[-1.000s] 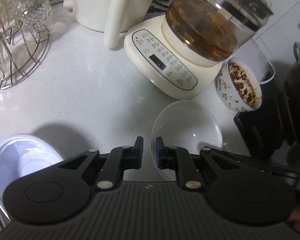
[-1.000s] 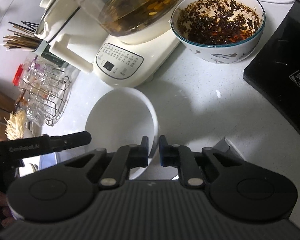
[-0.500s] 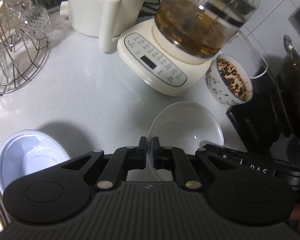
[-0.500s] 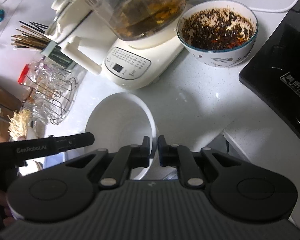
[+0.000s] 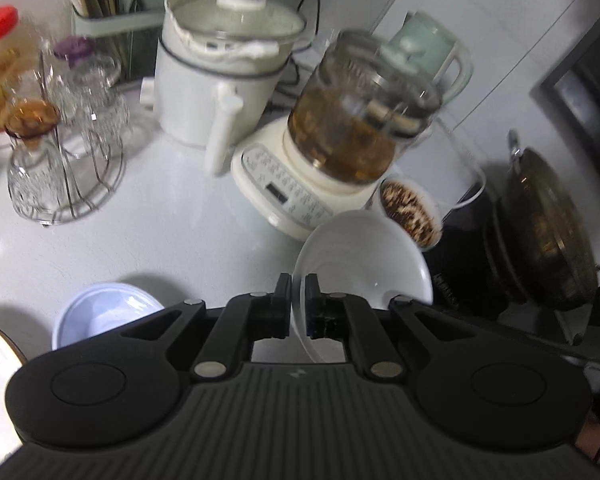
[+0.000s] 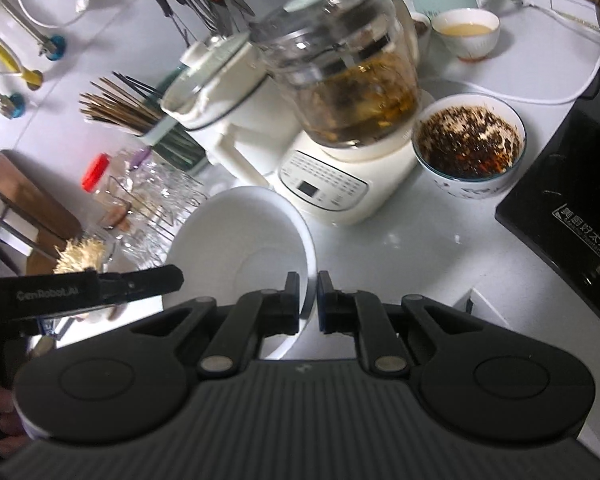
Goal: Organize plates and bowls
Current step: 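Lift the white bowl off the counter with both grippers, then carry the white bowl over the nested light-blue bowls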
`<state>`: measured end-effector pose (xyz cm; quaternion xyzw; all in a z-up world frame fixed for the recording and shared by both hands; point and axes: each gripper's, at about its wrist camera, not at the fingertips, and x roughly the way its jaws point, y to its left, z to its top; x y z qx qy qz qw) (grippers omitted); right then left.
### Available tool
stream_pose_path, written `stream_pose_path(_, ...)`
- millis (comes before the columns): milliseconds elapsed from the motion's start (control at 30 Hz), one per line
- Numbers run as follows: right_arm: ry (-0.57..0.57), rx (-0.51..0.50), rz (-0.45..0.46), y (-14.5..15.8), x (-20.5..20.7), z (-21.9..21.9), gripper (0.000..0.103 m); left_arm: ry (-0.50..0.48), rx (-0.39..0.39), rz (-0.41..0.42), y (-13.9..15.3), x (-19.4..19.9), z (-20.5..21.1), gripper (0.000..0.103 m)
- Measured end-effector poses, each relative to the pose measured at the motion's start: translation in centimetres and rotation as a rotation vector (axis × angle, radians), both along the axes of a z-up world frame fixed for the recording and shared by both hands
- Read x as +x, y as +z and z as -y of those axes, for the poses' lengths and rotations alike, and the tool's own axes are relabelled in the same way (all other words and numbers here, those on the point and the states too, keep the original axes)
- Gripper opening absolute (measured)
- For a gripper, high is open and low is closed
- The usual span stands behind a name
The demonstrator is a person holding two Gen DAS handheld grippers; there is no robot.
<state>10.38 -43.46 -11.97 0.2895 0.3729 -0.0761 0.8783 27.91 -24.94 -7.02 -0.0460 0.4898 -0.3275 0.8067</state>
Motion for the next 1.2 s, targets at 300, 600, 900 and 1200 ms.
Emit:
stream_pose_path(300, -0.003, 0.0, 0.03, 2.0, -0.2, -2.1, 0.011, 0.029, -0.047, 0.033, 2.5, -0.7, -2.5, 0.007)
stream_pose_path(600, 0.059, -0.019, 0.048, 3.1, 1.0, -4.4, 0.011, 0.112, -0.094, 0.044, 2.9, -1.0, -6.2, 0.007)
stream_pose_path(900, 0.198, -0.027, 0.025, 2.7, 4.0, -7.8, 0.011, 0.285, -0.122, -0.002, 1.5, -1.2, -11.4, 0.007)
stream_pose_path(1200, 0.358, -0.047, -0.024, 1.3, 7.7, -11.8, 0.012, 0.477, -0.082, -0.076, -1.5, -1.9, -15.5, 0.008)
